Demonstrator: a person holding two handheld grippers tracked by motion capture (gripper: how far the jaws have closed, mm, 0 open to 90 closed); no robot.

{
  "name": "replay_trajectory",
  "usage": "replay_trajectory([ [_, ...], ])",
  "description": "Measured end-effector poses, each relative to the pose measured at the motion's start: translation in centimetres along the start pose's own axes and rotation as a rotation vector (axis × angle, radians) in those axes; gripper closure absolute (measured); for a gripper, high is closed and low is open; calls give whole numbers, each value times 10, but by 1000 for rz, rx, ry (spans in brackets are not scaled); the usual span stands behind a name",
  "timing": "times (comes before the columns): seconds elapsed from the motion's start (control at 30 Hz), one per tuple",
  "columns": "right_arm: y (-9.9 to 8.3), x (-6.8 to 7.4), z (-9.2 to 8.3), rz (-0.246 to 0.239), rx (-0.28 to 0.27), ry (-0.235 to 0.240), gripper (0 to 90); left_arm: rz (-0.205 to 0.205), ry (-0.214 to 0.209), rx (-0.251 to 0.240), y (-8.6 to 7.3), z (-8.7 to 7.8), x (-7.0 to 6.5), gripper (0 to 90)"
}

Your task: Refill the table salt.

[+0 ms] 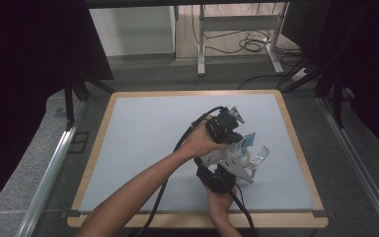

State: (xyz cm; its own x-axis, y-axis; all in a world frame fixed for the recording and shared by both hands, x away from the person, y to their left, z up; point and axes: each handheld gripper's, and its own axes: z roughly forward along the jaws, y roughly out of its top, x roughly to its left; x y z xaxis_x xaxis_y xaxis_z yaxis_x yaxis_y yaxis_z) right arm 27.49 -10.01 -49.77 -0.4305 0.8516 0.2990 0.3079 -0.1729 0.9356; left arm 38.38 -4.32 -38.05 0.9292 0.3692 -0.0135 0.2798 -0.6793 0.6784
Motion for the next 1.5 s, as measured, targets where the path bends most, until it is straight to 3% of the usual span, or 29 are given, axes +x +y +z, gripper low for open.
replay_trajectory([
  [1.5, -1, -1, 0, 5, -6, -8, 449, 9, -1, 14, 1, 2, -1, 900],
])
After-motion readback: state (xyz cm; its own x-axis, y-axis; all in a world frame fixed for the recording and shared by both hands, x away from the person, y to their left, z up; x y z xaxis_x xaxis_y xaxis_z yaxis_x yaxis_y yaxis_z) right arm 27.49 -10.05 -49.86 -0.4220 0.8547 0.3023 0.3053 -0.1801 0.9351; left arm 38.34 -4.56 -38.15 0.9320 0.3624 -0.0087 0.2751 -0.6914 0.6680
